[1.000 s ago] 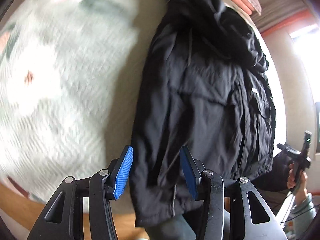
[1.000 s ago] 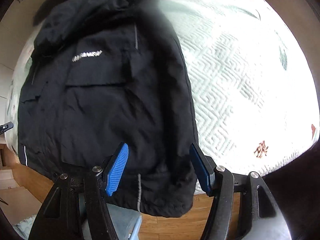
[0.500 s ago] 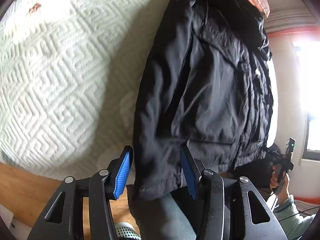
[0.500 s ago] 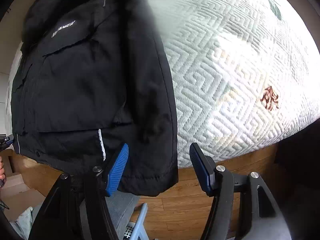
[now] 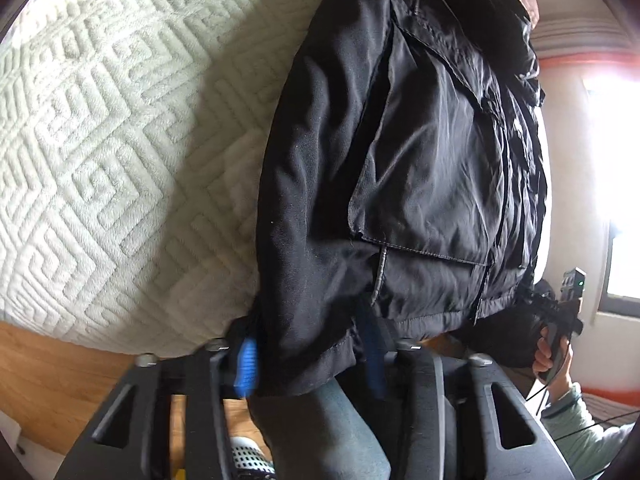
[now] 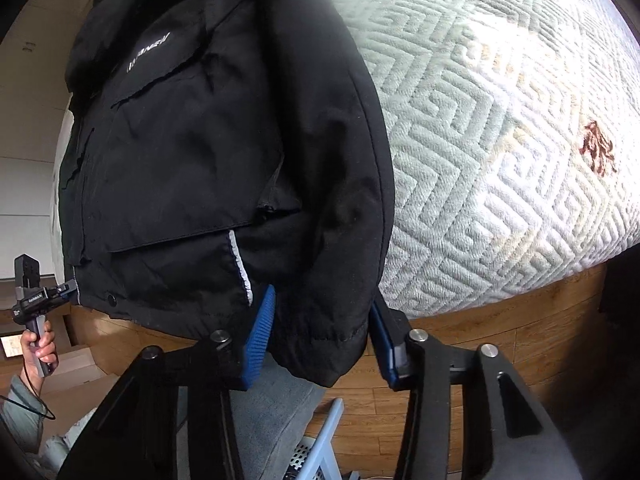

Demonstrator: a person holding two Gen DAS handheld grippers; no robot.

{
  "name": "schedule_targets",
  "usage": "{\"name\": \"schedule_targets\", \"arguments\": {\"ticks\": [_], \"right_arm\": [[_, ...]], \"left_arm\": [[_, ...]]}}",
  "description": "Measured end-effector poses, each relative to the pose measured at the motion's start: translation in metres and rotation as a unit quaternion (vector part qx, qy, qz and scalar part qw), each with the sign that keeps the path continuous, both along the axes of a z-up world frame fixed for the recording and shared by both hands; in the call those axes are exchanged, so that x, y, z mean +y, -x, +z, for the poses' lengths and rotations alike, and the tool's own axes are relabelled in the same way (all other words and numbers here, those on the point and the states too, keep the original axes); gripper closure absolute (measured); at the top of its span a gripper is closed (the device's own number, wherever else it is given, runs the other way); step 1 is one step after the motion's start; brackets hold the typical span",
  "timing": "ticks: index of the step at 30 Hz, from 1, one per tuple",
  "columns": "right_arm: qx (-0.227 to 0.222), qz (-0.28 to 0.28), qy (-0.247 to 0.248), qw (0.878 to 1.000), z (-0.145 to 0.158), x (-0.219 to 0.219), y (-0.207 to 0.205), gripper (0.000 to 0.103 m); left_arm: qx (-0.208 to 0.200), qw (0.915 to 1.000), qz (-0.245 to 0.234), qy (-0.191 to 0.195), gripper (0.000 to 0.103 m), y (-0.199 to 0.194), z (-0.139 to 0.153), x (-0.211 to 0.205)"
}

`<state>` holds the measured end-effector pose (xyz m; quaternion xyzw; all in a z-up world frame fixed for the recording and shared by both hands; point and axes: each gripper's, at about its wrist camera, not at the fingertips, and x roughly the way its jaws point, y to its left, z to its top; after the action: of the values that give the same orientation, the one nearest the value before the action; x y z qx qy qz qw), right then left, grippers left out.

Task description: Fold large clothes

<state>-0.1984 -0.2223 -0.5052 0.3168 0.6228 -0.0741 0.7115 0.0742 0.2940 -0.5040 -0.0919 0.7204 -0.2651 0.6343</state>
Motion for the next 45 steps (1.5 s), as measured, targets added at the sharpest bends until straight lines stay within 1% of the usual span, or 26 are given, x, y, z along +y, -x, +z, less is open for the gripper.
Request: {"name": "schedule_targets", "arguments": {"ticks": [1,2,3,7,9,11,12,16,19,21,23,24,27,28,31,34,36,37,38,39,40,41,42,44,45], "right_arm": [[-0.002,0.000,0.001,1.000,0.003,-0.001,0.001,0.073],[-0.003,-0.001,0.001,1.000,0.014,0.002,-0.001,0.081],[-0.005,0.000,0.002,1.000,0.019,0.003,-0.001,0.084],[-0.005,0.013,0.022,1.000,0.044,0.011,-0.010,0.089],[-0.008,0.014,0.030,0.999,0.067,0.012,-0.015,0.090],[-0.016,0.006,0.033,0.999,0.086,0.008,-0.022,0.091],[-0.023,-0.002,0.031,0.999,0.101,0.005,-0.026,0.091],[-0.052,-0.014,0.029,0.998,0.149,-0.012,-0.049,0.091],[-0.073,-0.016,0.028,0.997,0.182,-0.027,-0.079,0.091],[-0.092,-0.021,0.025,0.995,0.202,-0.046,-0.100,0.091],[-0.107,-0.022,0.020,0.994,0.218,-0.064,-0.125,0.091],[-0.114,-0.023,0.022,0.993,0.227,-0.076,-0.140,0.091],[-0.138,-0.032,0.012,0.990,0.245,-0.111,-0.181,0.091],[-0.144,-0.037,0.007,0.989,0.249,-0.126,-0.197,0.091],[-0.160,-0.041,-0.006,0.986,0.258,-0.167,-0.248,0.091],[-0.165,-0.034,-0.005,0.986,0.254,-0.194,-0.307,0.091],[-0.156,-0.026,-0.011,0.987,0.239,-0.211,-0.347,0.091],[-0.153,-0.022,-0.013,0.988,0.228,-0.218,-0.363,0.091],[-0.147,-0.021,-0.014,0.989,0.213,-0.219,-0.380,0.091],[-0.135,-0.019,-0.023,0.990,0.193,-0.225,-0.399,0.090],[-0.124,-0.017,-0.031,0.992,0.171,-0.228,-0.410,0.089],[-0.112,-0.017,-0.041,0.993,0.148,-0.233,-0.420,0.086],[-0.098,-0.019,-0.051,0.994,0.125,-0.235,-0.427,0.082],[-0.066,-0.024,-0.071,0.995,0.082,-0.240,-0.436,0.081],[-0.057,-0.030,-0.086,0.994,0.067,-0.242,-0.437,0.081]], "left_arm": [[-0.001,1.0000,-0.005,0.006,0.085,0.000,0.001,-0.001],[-0.001,0.9998,-0.009,0.016,0.092,0.000,0.003,-0.001],[-0.001,0.9997,-0.011,0.022,0.092,-0.001,0.006,-0.001],[-0.003,0.9987,-0.009,0.050,0.094,-0.005,0.026,-0.003],[-0.005,0.9982,0.001,0.061,0.094,-0.009,0.039,-0.004],[-0.013,0.9967,0.020,0.077,0.094,-0.017,0.059,-0.003],[-0.016,0.9958,0.028,0.085,0.094,-0.023,0.067,-0.003],[-0.044,0.9884,0.061,0.132,0.094,-0.051,0.111,-0.009],[-0.081,0.9809,0.073,0.161,0.094,-0.080,0.149,-0.023],[-0.111,0.9747,0.078,0.178,0.094,-0.102,0.176,-0.036],[-0.135,0.9691,0.083,0.189,0.093,-0.124,0.196,-0.048],[-0.148,0.9650,0.086,0.198,0.093,-0.143,0.209,-0.055],[-0.177,0.9568,0.097,0.209,0.093,-0.195,0.233,-0.075],[-0.183,0.9553,0.100,0.209,0.093,-0.212,0.238,-0.076],[-0.197,0.9494,0.116,0.216,0.092,-0.264,0.248,-0.098],[-0.212,0.9467,0.123,0.209,0.092,-0.320,0.247,-0.130],[-0.210,0.9479,0.133,0.200,0.092,-0.352,0.235,-0.147],[-0.205,0.9506,0.139,0.187,0.092,-0.370,0.222,-0.156],[-0.193,0.9525,0.150,0.182,0.092,-0.386,0.205,-0.164],[-0.177,0.9540,0.163,0.179,0.091,-0.400,0.185,-0.169],[-0.163,0.9565,0.175,0.167,0.090,-0.410,0.167,-0.173],[-0.145,0.9603,0.185,0.151,0.089,-0.420,0.145,-0.177],[-0.125,0.9635,0.191,0.139,0.087,-0.427,0.121,-0.180],[-0.086,0.9685,0.200,0.120,0.086,-0.436,0.081,-0.184],[-0.068,0.9691,0.203,0.122,0.086,-0.437,0.067,-0.184]]}}
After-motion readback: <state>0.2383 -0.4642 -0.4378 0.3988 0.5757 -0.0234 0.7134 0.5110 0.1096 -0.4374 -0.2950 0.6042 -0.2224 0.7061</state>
